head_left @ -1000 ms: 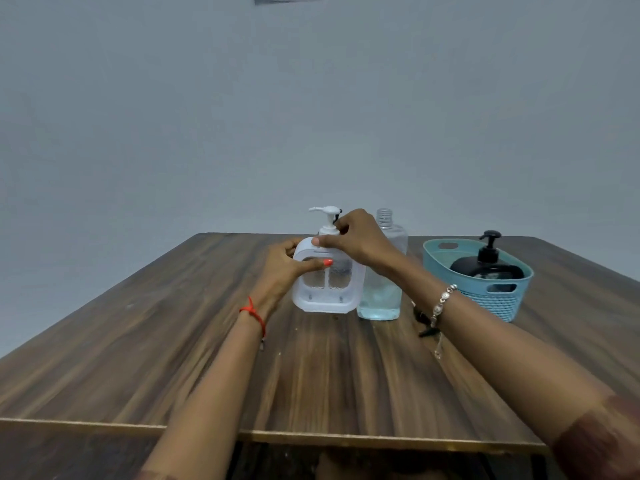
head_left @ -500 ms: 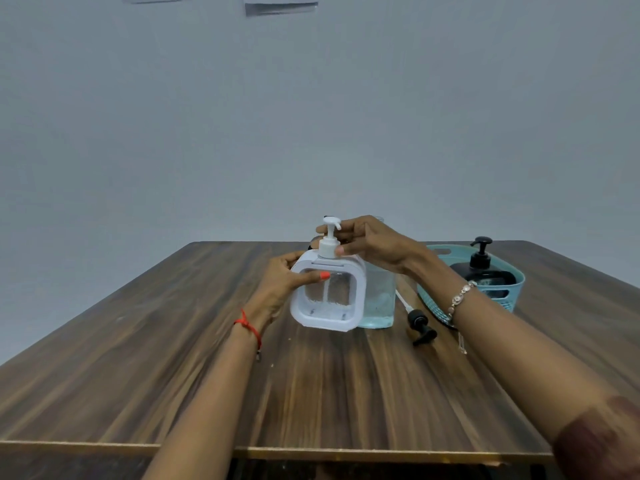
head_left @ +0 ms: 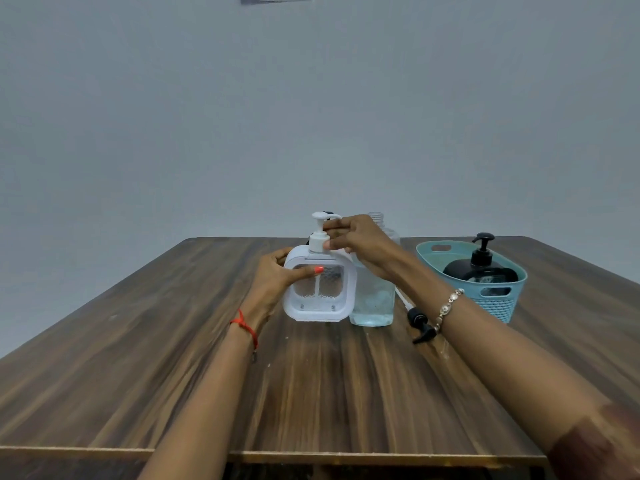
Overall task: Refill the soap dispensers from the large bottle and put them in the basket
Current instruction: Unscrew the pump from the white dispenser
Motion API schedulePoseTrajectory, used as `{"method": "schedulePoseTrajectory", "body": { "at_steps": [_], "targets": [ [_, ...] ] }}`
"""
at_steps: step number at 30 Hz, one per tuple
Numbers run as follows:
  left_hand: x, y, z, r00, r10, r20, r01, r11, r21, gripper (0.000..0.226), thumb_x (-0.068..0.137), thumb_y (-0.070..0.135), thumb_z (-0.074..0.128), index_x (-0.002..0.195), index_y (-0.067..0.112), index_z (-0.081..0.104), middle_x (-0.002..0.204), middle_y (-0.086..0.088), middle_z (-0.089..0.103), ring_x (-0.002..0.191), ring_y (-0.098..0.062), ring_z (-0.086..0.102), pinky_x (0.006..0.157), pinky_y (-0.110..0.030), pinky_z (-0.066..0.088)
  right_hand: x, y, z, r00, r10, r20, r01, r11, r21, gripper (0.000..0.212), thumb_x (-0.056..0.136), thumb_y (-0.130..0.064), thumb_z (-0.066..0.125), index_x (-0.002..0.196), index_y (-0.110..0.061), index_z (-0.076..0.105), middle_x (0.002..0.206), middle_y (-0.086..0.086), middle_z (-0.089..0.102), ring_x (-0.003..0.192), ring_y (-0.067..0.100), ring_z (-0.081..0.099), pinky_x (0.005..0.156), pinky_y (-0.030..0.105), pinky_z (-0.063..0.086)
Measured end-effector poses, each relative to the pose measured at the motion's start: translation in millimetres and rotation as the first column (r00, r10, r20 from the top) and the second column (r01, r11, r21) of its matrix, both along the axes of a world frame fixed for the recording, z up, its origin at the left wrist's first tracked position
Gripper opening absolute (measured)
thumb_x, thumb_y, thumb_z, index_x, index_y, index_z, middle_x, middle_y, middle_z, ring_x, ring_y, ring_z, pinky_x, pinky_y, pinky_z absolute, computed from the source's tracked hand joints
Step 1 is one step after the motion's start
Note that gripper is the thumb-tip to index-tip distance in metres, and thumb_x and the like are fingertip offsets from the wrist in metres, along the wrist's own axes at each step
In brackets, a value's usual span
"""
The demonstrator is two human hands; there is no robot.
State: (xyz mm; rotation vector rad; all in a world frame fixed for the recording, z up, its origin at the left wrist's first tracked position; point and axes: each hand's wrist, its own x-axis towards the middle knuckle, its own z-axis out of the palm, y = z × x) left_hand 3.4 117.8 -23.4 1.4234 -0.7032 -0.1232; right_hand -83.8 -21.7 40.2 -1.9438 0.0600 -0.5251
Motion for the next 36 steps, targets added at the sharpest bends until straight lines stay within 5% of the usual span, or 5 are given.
{"method": "schedulePoseTrajectory", "body": {
  "at_steps": [5,12,23,31,36],
  "targets": [
    [1.6,-1.0,-0.9,1.000,0.005,-0.002,-0.005,1.000,-0.015,0.034,0.066,0.004,0.080,0.098,0.008,0.068,0.080,-0.001,0.071,0.065,-0.006,0.068,0.058,-0.017,0.053,10.3,10.1,-10.5,0.981,-0.185,0.058,0.193,0.962,-0.192,0.046,0.067,-0.030,0.082,0.102,-0.003,0.066,0.082,0.001,0.062,0.076,0.012,0.058,0.070,0.022,0.046],
    [9.2,-1.4,-4.5,1.000,0.027,-0.010,-0.027,0.999,-0.027,0.030,0.066,0.001,0.078,0.086,0.021,0.066,0.075,0.007,0.070,0.059,0.001,0.065,0.055,-0.013,0.052,13.1,7.5,-7.5,0.996,-0.088,-0.003,0.087,0.993,-0.082,0.038,0.077,-0.003,0.069,0.114,-0.001,0.062,0.103,0.010,0.066,0.098,0.018,0.061,0.095,0.031,0.046],
    [18.9,3.7,-12.8,1.000,0.001,-0.019,0.000,1.000,0.012,0.034,0.066,0.004,0.078,0.095,0.017,0.066,0.087,-0.002,0.070,0.076,-0.019,0.066,0.069,-0.026,0.056,20.6,17.5,-8.3,0.992,-0.129,0.010,0.121,0.895,-0.429,0.020,0.081,-0.020,0.069,0.080,-0.001,0.067,0.072,0.007,0.054,0.066,0.014,0.048,0.057,0.025,0.033],
    [24.6,11.9,-8.2,0.993,-0.114,-0.038,0.116,0.992,0.055,0.042,0.054,0.011,0.082,0.093,0.017,0.069,0.078,0.004,0.074,0.070,-0.012,0.068,0.063,-0.024,0.056,19.3,11.1,2.1,0.999,0.016,-0.044,-0.028,0.958,-0.287,0.021,0.087,-0.008,0.059,0.107,-0.003,0.064,0.099,0.009,0.067,0.091,0.021,0.061,0.083,0.032,0.047],
    [26.1,16.9,-16.7,0.991,-0.111,-0.072,0.116,0.991,0.068,0.031,0.067,0.000,0.076,0.090,0.018,0.069,0.076,0.006,0.074,0.069,-0.012,0.068,0.063,-0.024,0.057,14.1,-0.9,20.3,0.995,0.102,0.016,-0.098,0.983,-0.156,0.024,0.088,-0.003,0.057,0.111,-0.006,0.062,0.104,0.002,0.062,0.085,0.011,0.055,0.066,0.019,0.042]
  ]
}}
